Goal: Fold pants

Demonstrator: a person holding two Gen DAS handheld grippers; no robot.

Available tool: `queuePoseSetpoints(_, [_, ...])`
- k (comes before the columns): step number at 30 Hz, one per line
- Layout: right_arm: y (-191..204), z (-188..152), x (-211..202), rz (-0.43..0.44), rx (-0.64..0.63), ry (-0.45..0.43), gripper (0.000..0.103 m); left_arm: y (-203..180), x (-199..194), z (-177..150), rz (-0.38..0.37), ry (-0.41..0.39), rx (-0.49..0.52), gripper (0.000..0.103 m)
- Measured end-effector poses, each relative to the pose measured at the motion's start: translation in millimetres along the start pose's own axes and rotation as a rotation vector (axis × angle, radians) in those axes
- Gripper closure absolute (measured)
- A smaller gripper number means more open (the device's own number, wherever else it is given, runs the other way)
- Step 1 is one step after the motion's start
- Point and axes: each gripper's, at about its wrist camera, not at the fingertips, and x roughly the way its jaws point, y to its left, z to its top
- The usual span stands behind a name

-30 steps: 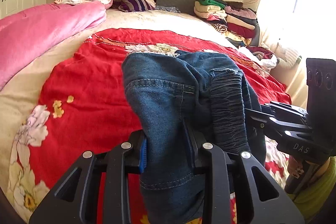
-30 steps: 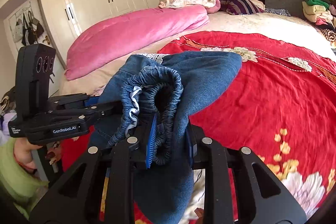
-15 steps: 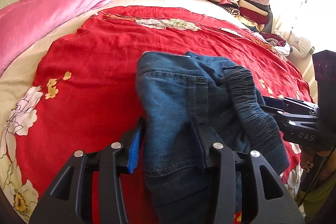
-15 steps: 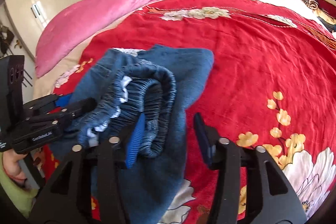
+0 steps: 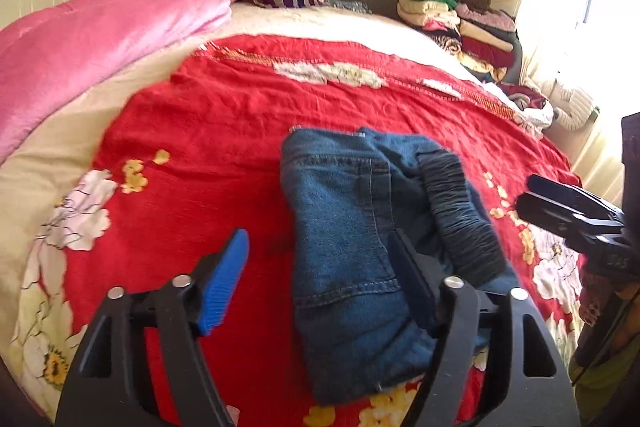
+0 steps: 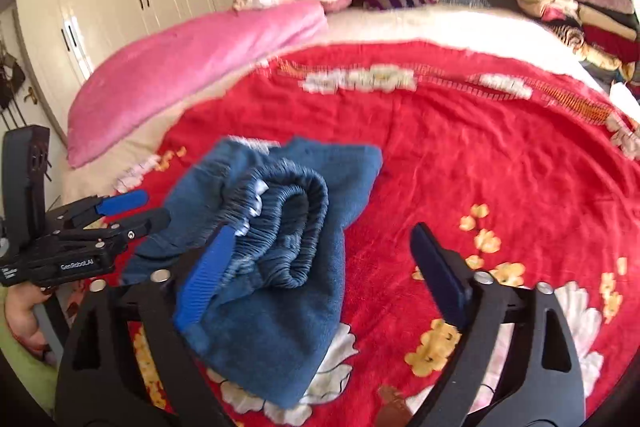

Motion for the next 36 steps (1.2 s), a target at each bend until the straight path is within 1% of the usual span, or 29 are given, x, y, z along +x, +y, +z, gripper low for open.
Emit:
queuePoseSetpoints(2, [2, 2, -17, 0.013, 0.002, -0.044, 0.01, -1, -14, 0, 0.011, -0.028, -0.003, 0.017])
queuePoseSetpoints(3, [3, 3, -23, 0.014, 0.002, -0.06, 0.009, -1, -20, 0, 0.013, -0.038, -0.005, 0.011])
queuePoseSetpoints(4, [5, 4, -32, 0.013, -0.001, -0.084, 0.009, -2, -26, 1, 0.011, -0.052, -0.005, 0.007])
queuePoseSetpoints(6, [9, 5, -46, 0.0, -0.015, -0.116, 0.009, -3, -43, 2, 0.016, -0.083, -0.002, 0.005])
queuePoseSetpoints(10, [17, 6, -70, -0.042, -0.05, -0.169, 0.009, -8, -69, 2, 0.029, -0.128, 0.012, 0.004])
queuePoseSetpoints(15, [26, -1, -92, -0.059, -0.077, -0.206, 0.009, -10, -98, -5, 0.027, -0.16, 0.012, 0.004])
queuePoseSetpoints(20, [31, -12, -113, -0.064, -0.082, -0.236, 0.009, -14, -114, -15, 0.031, -0.176, 0.022, 0.004])
queuePoseSetpoints(23, [33, -18, -121, -0.073, -0.085, -0.242, 0.009, -16, -119, -24, 0.048, -0.177, 0.03, 0.004])
queuePoseSetpoints(29, [37, -28, -131, -0.104, -0.096, -0.261, 0.009, -19, -129, -43, 0.042, -0.17, 0.032, 0.004])
queuePoseSetpoints(36, [40, -44, -139, -0.099, -0.082, -0.261, 0.009, -18, -131, -63, 0.044, -0.146, 0.029, 0.004])
